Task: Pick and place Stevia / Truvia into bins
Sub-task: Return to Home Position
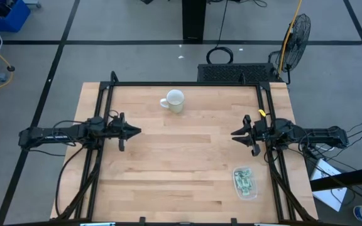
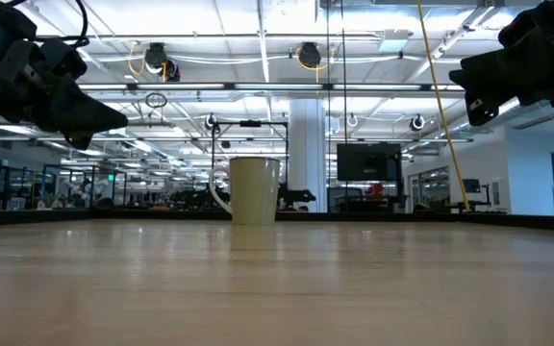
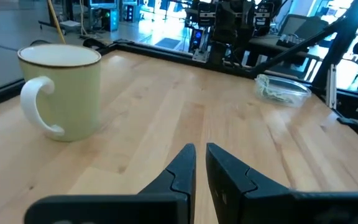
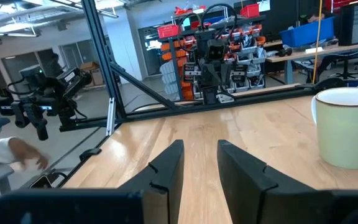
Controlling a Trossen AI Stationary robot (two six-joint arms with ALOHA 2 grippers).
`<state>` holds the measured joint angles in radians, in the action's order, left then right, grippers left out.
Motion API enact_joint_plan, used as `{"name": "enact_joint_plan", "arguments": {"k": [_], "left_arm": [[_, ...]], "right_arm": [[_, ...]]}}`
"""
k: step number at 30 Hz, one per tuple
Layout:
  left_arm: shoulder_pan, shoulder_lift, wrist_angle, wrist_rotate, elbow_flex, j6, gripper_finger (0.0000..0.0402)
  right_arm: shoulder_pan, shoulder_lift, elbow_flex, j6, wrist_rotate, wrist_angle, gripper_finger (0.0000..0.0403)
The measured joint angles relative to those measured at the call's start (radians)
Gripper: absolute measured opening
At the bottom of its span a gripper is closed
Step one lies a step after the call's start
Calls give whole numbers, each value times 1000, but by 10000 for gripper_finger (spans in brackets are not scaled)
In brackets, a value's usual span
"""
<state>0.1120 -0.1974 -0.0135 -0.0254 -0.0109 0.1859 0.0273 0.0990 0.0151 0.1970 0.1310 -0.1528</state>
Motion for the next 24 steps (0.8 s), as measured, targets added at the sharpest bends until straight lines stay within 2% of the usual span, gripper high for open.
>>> {"name": "enact_joint_plan", "arguments": {"k": [24], "left_arm": [[0,0,1,1,0,9,42]], "right_arm": [[0,0,0,0,1,0,89]]}}
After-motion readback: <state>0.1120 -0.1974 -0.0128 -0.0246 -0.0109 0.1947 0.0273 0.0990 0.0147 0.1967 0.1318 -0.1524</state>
